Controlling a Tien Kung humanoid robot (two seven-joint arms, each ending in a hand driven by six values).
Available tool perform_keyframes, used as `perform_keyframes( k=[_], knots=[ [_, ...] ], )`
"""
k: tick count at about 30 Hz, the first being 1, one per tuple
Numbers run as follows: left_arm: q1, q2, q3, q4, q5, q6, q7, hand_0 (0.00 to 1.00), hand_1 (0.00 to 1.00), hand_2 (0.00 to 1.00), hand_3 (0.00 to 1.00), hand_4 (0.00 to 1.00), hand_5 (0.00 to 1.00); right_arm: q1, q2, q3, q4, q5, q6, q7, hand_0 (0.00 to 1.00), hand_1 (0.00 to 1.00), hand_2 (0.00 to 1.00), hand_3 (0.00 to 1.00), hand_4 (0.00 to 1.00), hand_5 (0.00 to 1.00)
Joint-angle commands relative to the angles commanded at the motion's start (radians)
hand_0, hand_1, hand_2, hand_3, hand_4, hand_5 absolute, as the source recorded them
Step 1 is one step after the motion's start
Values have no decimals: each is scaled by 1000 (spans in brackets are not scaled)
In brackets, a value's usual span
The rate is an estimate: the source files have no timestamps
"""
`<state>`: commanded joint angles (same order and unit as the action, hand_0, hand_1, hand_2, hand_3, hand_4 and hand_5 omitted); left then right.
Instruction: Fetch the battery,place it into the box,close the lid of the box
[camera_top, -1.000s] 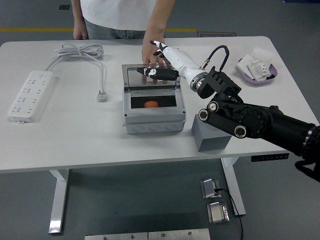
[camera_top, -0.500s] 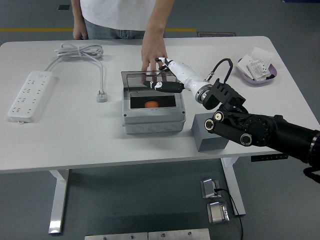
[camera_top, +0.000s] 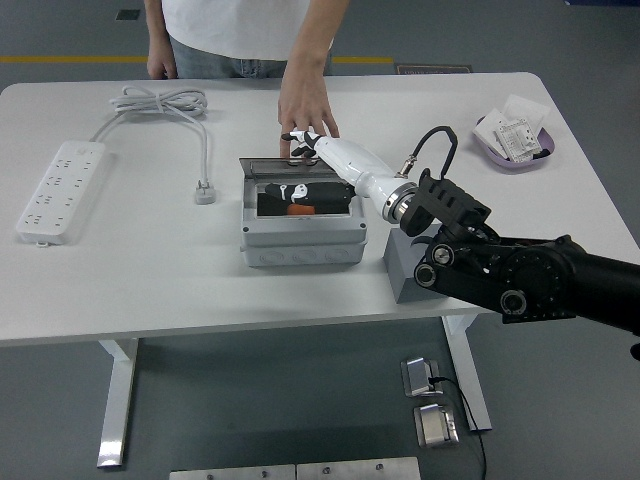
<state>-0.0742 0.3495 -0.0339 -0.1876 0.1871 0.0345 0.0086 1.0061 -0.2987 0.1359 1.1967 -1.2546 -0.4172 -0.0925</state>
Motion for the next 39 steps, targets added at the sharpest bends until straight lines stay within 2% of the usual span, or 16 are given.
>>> perform_keyframes(
  k=[18,25,31,36,39],
  knots=[
    [8,-3,-24,0,15,0,-1,618,699,638,639,708,181,-25,-33,-43,39,24,-4,8,816,760,789,944,911,828],
    [10,-5,-28,0,17,0,-1,617,700,639,639,709,181,-39,-54,-29,50,29,-4,8,812,758,790,946,909,832],
    [16,-8,-25,2,12,1,-2,615,700,638,639,710,181,-73,-110,82,82,-38,35,-23,802,759,791,947,907,833],
    [31,-12,-45,4,23,2,-4,616,700,639,639,710,180,-146,-175,221,133,-134,82,-65,808,762,796,951,906,832],
    [42,-16,-57,6,29,4,-4,616,700,639,639,710,180,-202,-200,316,162,-192,102,-80,808,762,796,951,906,832]
  ],
)
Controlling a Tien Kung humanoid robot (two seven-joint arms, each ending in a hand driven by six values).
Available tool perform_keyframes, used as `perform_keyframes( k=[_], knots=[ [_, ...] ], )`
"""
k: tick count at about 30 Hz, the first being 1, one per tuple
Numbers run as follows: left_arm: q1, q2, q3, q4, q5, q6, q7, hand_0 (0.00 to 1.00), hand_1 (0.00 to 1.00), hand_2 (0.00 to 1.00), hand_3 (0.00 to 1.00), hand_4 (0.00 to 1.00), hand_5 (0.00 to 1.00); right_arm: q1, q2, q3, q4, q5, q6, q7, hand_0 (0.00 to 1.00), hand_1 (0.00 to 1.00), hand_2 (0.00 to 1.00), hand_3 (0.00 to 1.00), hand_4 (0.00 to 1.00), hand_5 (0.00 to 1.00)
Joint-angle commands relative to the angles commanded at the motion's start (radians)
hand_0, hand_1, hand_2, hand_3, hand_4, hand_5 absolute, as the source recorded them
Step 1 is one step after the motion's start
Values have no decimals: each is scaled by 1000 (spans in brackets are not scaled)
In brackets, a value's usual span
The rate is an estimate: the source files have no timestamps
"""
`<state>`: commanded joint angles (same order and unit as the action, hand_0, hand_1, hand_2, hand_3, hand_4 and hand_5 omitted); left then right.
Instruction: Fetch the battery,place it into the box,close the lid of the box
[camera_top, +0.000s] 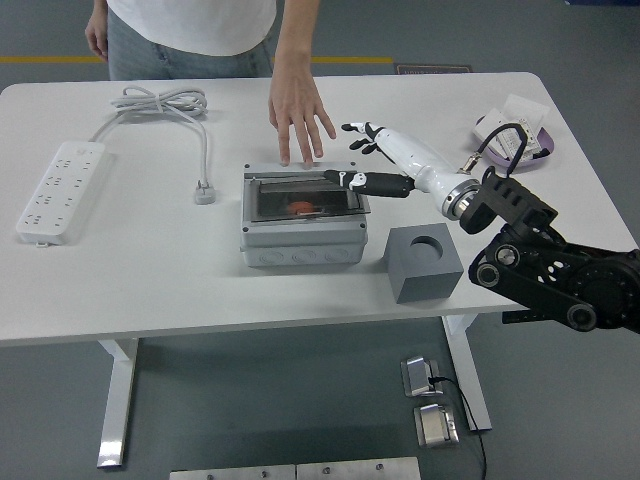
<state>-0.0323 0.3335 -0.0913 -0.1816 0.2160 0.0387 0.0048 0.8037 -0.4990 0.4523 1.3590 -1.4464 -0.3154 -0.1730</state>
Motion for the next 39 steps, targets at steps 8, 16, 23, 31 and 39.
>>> perform_keyframes(
  k=[8,16,23,31,39],
  knots=[
    [21,-10,-89,2,75,0,9,615,700,638,640,711,180,-154,6,293,43,-128,-7,30,846,757,784,941,908,833],
    [43,-17,-156,2,121,-1,11,615,700,638,640,711,182,-227,27,570,-29,48,-33,192,845,756,783,938,909,833],
    [63,-18,-233,2,180,-1,22,615,698,638,640,711,180,-254,46,733,-132,307,-4,375,839,756,777,923,911,830],
    [84,-9,-303,2,217,-13,21,618,698,638,639,710,181,-276,45,761,-193,619,50,556,843,761,786,900,922,832],
    [99,9,-340,2,219,-34,9,630,699,641,642,710,184,-291,11,679,-185,931,77,639,951,858,836,870,959,998]
  ],
)
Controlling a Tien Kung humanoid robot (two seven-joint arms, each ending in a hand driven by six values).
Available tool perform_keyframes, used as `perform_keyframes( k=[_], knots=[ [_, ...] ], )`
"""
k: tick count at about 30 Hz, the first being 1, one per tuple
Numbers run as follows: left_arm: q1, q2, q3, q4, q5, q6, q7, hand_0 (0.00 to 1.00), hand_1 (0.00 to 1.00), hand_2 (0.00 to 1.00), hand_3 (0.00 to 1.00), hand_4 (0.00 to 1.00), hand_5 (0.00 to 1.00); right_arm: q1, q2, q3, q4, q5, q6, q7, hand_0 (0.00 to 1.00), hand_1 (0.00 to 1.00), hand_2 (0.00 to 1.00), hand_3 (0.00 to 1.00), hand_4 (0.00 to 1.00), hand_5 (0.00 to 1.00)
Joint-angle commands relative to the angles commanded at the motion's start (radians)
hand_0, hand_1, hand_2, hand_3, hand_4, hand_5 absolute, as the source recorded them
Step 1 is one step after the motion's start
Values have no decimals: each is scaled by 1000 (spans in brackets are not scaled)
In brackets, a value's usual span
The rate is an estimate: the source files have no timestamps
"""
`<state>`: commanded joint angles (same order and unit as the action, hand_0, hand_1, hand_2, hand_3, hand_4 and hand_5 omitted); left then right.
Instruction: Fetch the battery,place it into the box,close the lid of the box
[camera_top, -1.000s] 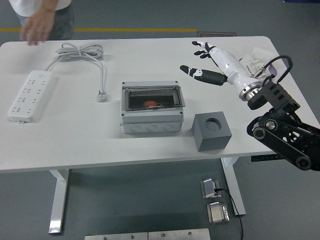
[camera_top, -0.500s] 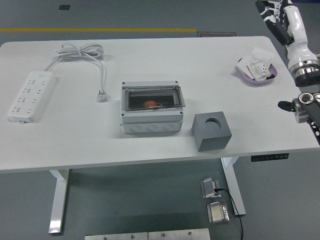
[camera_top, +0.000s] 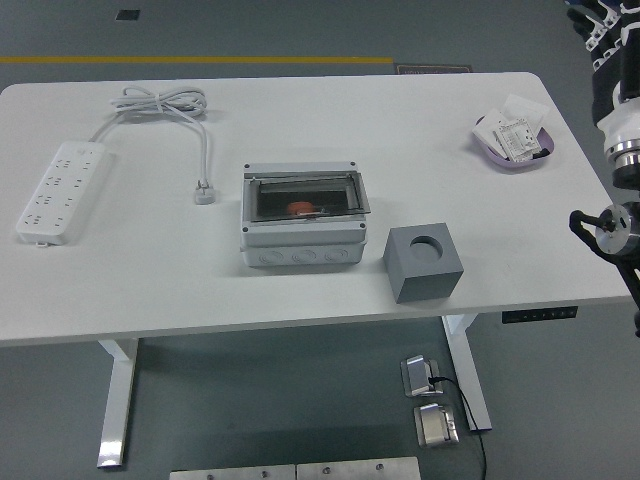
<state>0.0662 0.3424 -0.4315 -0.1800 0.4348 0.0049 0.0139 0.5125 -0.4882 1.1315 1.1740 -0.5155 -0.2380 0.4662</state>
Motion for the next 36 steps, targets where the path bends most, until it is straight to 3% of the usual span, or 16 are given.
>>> perform_keyframes(
  k=[9,16,17,22,24,36],
  knots=[
    [15,15,-26,0,15,-1,5,638,702,647,645,714,235,-10,-18,-45,21,227,-14,-29,950,846,820,849,953,998],
    [23,23,-24,0,15,-1,6,654,713,661,644,714,244,-24,-27,-50,29,213,-18,-64,978,863,846,862,934,998],
    [25,24,-29,0,20,0,7,671,719,669,643,718,252,-25,-27,-49,31,203,-18,-70,998,902,884,871,946,998],
    [35,22,-54,0,41,2,10,671,719,669,643,718,252,-29,-31,-44,46,160,-19,-94,998,902,884,871,946,998],
    [38,19,-60,0,44,2,12,673,718,672,647,725,267,-27,-36,-47,49,154,-20,-98,998,871,837,843,936,998],
    [54,3,-102,0,67,5,25,670,713,675,648,717,299,26,-96,-136,47,200,-38,-103,998,873,850,835,938,998]
  ],
)
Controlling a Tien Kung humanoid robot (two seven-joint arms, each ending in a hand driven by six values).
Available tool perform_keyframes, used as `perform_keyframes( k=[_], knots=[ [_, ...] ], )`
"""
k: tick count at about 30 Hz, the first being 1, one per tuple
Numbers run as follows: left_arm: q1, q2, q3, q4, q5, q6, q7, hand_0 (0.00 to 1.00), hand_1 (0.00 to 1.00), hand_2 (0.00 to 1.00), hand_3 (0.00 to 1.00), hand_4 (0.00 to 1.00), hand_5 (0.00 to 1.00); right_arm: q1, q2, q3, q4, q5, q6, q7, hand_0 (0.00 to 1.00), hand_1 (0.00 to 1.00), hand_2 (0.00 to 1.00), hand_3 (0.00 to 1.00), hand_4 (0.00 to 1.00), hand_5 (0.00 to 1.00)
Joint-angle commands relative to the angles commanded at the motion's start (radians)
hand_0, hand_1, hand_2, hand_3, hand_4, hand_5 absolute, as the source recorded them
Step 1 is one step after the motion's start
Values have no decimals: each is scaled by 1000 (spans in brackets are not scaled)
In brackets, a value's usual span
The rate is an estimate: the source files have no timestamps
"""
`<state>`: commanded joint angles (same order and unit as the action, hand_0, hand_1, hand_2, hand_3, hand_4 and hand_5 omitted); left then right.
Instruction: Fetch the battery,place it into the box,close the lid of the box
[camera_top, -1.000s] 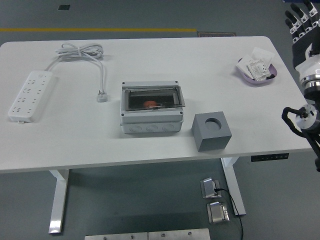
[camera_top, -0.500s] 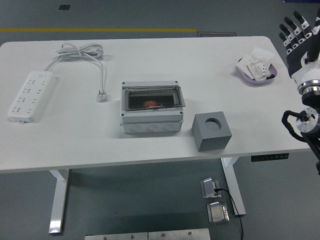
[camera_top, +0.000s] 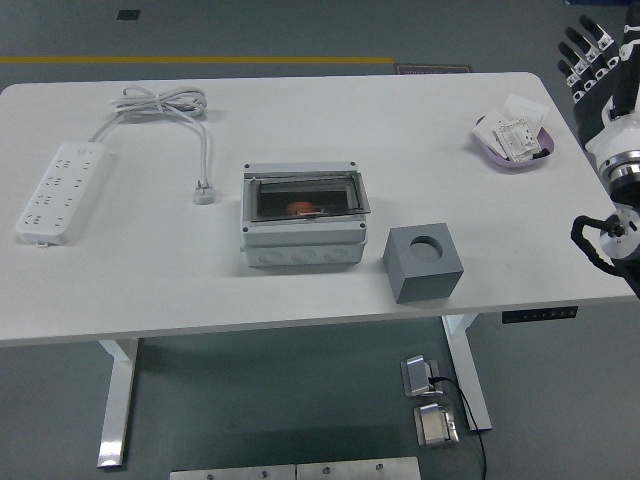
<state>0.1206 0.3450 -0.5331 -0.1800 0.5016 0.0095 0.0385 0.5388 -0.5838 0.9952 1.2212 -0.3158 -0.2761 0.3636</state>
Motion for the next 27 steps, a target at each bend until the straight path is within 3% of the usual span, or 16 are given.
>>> perform_keyframes(
  k=[12,27],
  knots=[
    [-18,1,-20,0,26,3,8,670,712,676,646,725,307,63,-50,-77,3,-14,-13,-42,989,869,847,836,945,998],
    [-33,1,13,0,-4,2,8,671,712,674,643,723,308,112,-59,-82,-42,-55,-17,-66,990,867,846,834,941,998]
  ],
)
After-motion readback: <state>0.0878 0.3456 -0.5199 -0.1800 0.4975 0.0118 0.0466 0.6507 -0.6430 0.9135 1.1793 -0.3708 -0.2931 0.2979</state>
